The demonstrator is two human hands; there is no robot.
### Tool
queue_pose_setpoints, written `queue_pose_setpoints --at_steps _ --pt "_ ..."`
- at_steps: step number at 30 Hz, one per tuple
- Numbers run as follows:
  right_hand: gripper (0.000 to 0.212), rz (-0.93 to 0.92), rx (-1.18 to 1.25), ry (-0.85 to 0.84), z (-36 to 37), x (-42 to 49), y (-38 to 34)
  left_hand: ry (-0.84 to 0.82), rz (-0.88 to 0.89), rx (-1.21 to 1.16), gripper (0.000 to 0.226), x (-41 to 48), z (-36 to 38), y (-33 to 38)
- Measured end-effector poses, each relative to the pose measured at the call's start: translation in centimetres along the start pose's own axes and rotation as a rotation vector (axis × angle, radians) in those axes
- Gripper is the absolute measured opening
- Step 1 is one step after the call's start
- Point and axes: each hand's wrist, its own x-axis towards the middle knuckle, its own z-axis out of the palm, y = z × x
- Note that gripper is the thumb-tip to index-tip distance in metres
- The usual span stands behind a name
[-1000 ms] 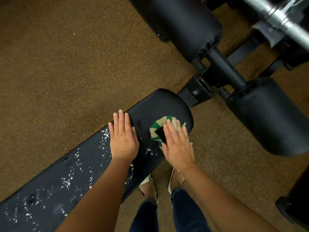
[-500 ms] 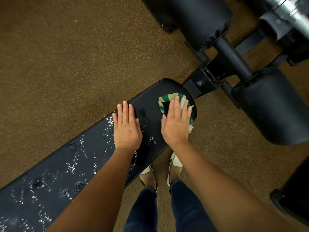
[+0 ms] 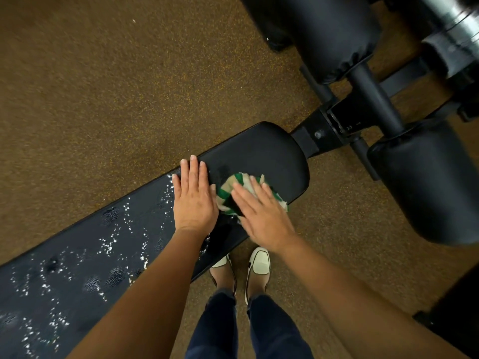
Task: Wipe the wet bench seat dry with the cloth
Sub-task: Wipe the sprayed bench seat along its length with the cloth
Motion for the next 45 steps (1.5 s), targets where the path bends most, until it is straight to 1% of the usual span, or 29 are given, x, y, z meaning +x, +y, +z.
queue_pose_setpoints --at_steps 1,2,5,6,7,9,11,13,15,16,17,18,21,22,23,24,27,28,29,31,33,34,35,37,38,39,41,43,45 --pt "0.059 -0.024 -0.013 0.023 0.2 -0.3 1.2 0.006 -0.007 0.005 0.058 -0.1 0.0 -0.1" --pt "0.058 0.034 -0.014 0.048 0.1 0.1 2.3 0.013 -0.011 0.015 0.058 -0.2 0.0 -0.1" --pt "0.057 0.405 0.081 0.145 -0.9 3.6 1.9 0.020 -0.040 0.036 0.057 -0.4 0.1 -0.3" --pt "0.057 0.412 0.095 0.142 -1.1 4.4 0.6 0.026 -0.054 0.032 0.057 -0.5 0.1 -0.4" --pt "0.057 0.321 0.086 0.119 -0.9 4.4 -0.7 0.031 -0.067 0.024 0.057 -0.6 0.1 -0.4" --pt "0.057 0.012 0.014 0.038 0.0 2.1 -1.9 0.034 -0.084 0.012 0.057 -0.9 0.0 -0.7" --pt "0.057 -0.144 -0.020 0.009 0.4 0.2 0.1 0.038 -0.101 0.017 0.058 -1.3 -0.1 -1.1" --pt "0.056 -0.042 -0.032 0.057 0.4 1.2 1.8 0.043 -0.115 0.017 0.058 -1.6 -0.2 -1.5" --pt "0.057 0.225 0.010 0.110 -0.3 3.8 0.9 0.046 -0.136 0.017 0.058 -1.9 -0.2 -1.9" --pt "0.058 0.303 0.027 0.132 -0.6 4.9 -0.3 0.049 -0.149 0.015 0.058 -2.1 -0.1 -2.0" --pt "0.059 0.297 0.046 0.134 -0.5 5.4 -1.5 0.051 -0.161 0.009 0.059 -2.3 -0.1 -2.0" --pt "0.059 0.211 0.039 0.123 -0.2 5.0 -2.5 0.052 -0.170 0.001 0.059 -2.4 -0.2 -2.1" --pt "0.059 -0.202 -0.005 0.034 0.3 1.2 -1.5 0.048 -0.192 -0.003 0.059 -3.0 -0.2 -2.6" --pt "0.059 -0.284 -0.039 0.026 0.2 0.7 0.0 0.046 -0.196 -0.001 0.059 -3.2 -0.2 -2.7" --pt "0.059 -0.292 -0.070 0.027 0.1 0.9 1.3 0.045 -0.200 0.000 0.060 -3.3 -0.2 -2.7" --pt "0.059 -0.213 -0.078 0.037 -0.1 1.7 2.1 0.043 -0.205 -0.002 0.060 -3.4 -0.2 -2.8" --pt "0.058 0.209 -0.007 0.139 -1.2 5.5 0.8 0.038 -0.221 -0.006 0.060 -3.9 0.0 -2.9" --pt "0.059 0.231 0.007 0.141 -1.1 5.9 -0.6 0.041 -0.225 -0.011 0.060 -3.9 0.0 -2.9" --pt "0.059 0.159 -0.005 0.113 -0.6 5.5 -2.1 0.044 -0.226 -0.019 0.060 -4.0 0.0 -2.8" --pt "0.060 -0.113 -0.046 0.041 0.3 2.5 -3.2 0.049 -0.226 -0.025 0.060 -4.1 0.1 -2.9" --pt "0.061 -0.278 -0.067 0.012 0.3 0.4 -1.2 0.046 -0.223 -0.020 0.060 -4.2 0.0 -3.1" --pt "0.062 -0.265 -0.093 0.032 0.2 0.6 0.0 0.047 -0.221 -0.020 0.060 -4.2 0.0 -3.1" --pt "0.062 -0.177 -0.092 0.049 0.0 1.4 0.9 0.049 -0.217 -0.021 0.060 -4.2 0.0 -3.1" --pt "0.059 0.109 -0.022 0.120 -0.7 4.2 0.8 0.051 -0.215 -0.023 0.060 -4.2 0.1 -3.2" --pt "0.059 0.197 -0.005 0.137 -0.9 5.4 -0.4 0.053 -0.217 -0.023 0.059 -4.2 0.1 -3.2" --pt "0.059 0.200 0.008 0.140 -0.9 6.0 -1.8 0.055 -0.218 -0.025 0.059 -4.3 0.1 -3.1" --pt "0.058 -0.006 -0.011 0.092 -0.2 4.6 -3.9 0.060 -0.213 -0.036 0.059 -4.3 0.2 -3.1" --pt "0.057 -0.246 -0.034 0.016 0.2 1.6 -3.2 0.057 -0.212 -0.043 0.059 -4.4 0.2 -3.2" --pt "0.056 -0.309 -0.071 0.023 0.0 1.0 -1.0 0.050 -0.216 -0.044 0.059 -4.4 0.1 -3.2"
